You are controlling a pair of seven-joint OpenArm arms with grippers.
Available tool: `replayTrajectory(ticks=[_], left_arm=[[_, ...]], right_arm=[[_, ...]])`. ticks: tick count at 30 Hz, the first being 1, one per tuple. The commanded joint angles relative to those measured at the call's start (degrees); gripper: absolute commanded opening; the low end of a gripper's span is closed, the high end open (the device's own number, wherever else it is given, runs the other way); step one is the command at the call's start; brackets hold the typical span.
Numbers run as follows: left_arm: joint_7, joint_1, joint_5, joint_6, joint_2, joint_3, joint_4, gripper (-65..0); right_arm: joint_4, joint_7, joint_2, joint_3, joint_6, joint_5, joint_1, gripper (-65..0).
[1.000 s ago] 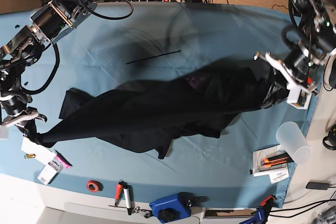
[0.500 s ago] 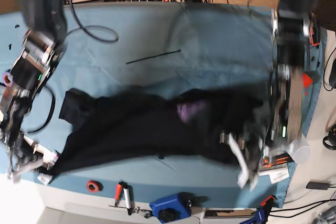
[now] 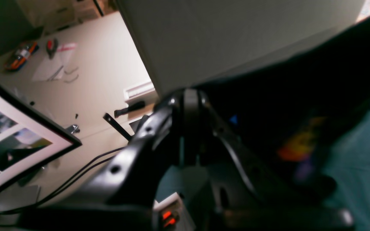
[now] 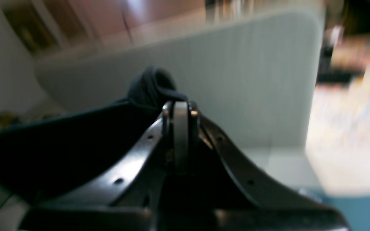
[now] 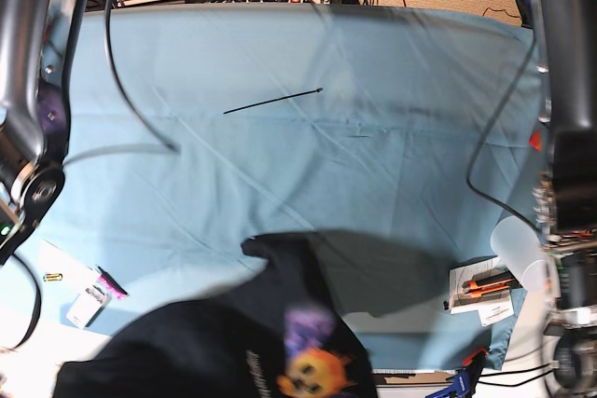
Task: Layout the t-shirt on the table in an organized manner, then fold the t-shirt properly
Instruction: 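Lift the shirt with both grippers and shake it out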
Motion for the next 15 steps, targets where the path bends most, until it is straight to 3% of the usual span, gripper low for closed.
replayTrajectory(ticks=[1, 5, 11, 15], left_arm=[[2.3, -1.2, -1.0, 0.4, -0.1, 0.0, 0.1, -65.0], [12.1, -1.2, -7.2, -0.2, -0.7, 0.0, 0.1, -65.0], [16.0, 4.5, -12.1, -0.7, -0.8, 0.0, 0.4, -65.0], [16.8, 12.1, -12.7, -0.7, -1.4, 0.0, 3.2, -65.0]], right_arm=[[0.9, 0.5, 0.5, 0.1, 0.6, 2.7, 2.7, -65.0], [1.0, -10.8, 0.6, 0.1, 2.7, 8.8, 2.7, -65.0], [1.1, -25.0, 1.2, 2.6, 3.7, 19.7, -0.2, -65.0], [1.7, -25.5, 1.4, 6.3, 5.8, 25.0, -7.2, -65.0]])
